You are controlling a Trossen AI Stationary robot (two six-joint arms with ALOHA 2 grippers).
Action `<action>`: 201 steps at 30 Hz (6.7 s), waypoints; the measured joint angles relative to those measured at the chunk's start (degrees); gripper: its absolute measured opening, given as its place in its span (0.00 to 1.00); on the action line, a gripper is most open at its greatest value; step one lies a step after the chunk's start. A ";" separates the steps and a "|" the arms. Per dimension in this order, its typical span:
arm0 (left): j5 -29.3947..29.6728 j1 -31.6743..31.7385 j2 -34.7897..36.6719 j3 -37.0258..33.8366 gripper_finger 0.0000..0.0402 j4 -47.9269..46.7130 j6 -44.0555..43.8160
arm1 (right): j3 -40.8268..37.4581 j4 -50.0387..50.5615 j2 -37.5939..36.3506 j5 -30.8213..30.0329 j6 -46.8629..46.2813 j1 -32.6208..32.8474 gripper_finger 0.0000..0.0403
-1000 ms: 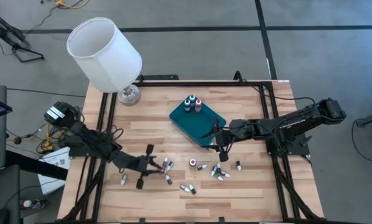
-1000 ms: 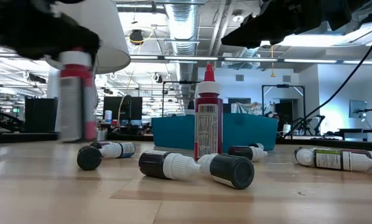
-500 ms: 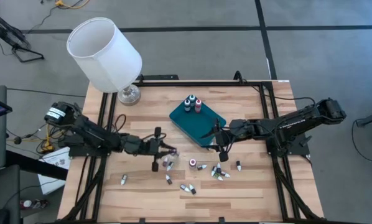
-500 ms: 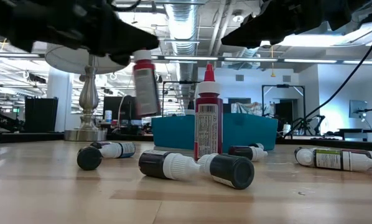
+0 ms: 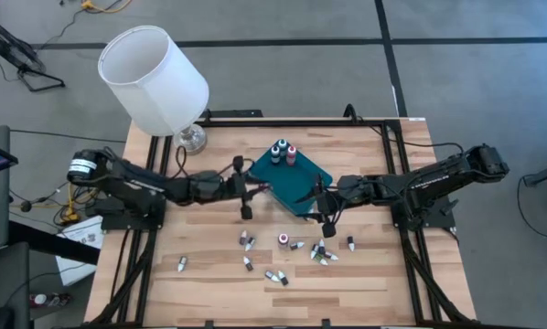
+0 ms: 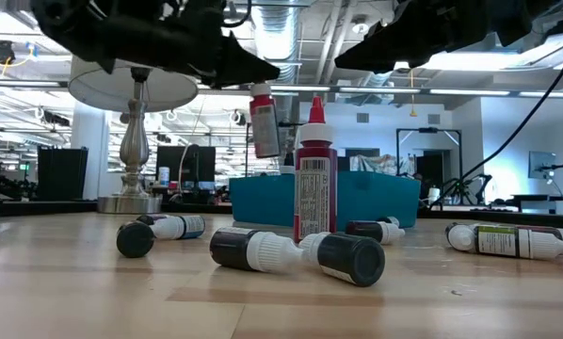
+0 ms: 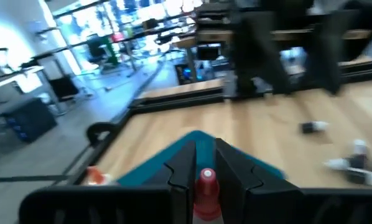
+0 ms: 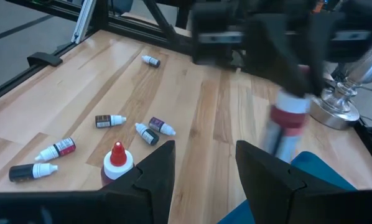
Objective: Pick & Place food coloring
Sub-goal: Put the large pink food coloring bottle into the blue bin, then put the large red food coloring bottle into the blue bin
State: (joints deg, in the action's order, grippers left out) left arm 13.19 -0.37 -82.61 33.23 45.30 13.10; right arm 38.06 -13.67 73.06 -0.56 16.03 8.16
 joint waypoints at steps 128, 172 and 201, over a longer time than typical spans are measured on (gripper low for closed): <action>2.57 -18.44 24.96 -14.05 0.28 -12.68 -2.32 | -0.02 -17.50 21.03 9.84 -7.60 3.81 0.40; 4.15 -18.42 24.90 -14.02 0.28 -12.88 -2.29 | 1.14 -25.53 26.25 14.13 -10.14 1.53 0.39; 4.15 -18.42 24.90 -14.02 0.28 -13.48 -2.25 | 1.09 -25.51 26.25 14.30 -9.09 1.55 0.11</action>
State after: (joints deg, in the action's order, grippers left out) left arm 17.34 -18.79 -57.71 19.20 31.81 10.85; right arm 39.16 -39.19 99.31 13.74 6.94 9.72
